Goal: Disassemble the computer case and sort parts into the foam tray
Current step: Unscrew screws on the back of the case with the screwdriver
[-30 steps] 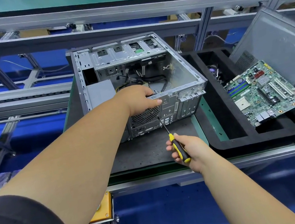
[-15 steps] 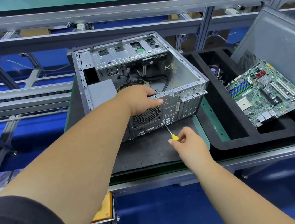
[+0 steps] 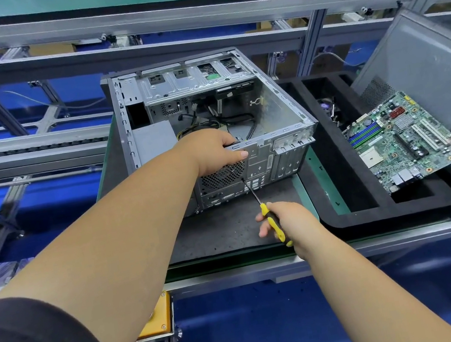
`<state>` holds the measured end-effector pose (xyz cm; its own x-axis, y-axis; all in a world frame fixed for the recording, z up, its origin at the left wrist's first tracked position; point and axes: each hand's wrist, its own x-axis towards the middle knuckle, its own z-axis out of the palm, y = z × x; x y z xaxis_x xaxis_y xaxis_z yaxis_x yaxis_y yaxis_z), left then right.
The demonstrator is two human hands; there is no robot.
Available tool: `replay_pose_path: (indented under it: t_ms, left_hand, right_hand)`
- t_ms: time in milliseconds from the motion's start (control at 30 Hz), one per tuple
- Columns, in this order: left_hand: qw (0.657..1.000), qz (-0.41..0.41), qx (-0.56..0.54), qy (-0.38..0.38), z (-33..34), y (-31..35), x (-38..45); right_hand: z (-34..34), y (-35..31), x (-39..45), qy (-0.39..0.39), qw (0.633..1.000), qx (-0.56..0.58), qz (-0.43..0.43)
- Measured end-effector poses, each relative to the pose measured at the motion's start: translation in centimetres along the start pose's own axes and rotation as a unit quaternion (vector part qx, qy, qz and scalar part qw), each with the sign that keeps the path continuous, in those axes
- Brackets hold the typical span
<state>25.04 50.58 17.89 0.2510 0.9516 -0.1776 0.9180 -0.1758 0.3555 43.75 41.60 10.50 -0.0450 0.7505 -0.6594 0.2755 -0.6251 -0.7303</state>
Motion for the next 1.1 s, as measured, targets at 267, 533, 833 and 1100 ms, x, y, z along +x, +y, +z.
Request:
replay_pose_path:
  t_ms: [267,533,833,1100]
  left_hand:
    - [1.000,0.004,0.002,0.008,0.1,-0.2,0.2]
    - [1.000,0.005,0.001,0.015,0.1,-0.1,0.2]
    - [1.000,0.001,0.010,0.015,0.1,0.0,0.1]
    - [1.000,0.002,0.005,0.010,0.1,0.0,0.2]
  right_hand:
    - [-0.5,2.1,0.7,0.049,0.993,0.021,-0.103]
    - [0.3,1.8,0.9,0.102,0.987,-0.075,-0.100]
    - [0.0,2.2,0.8,0.104,0.981,-0.075,-0.146]
    - [-0.1,2.6,0.8,0.137,0.968,-0.120,-0.174]
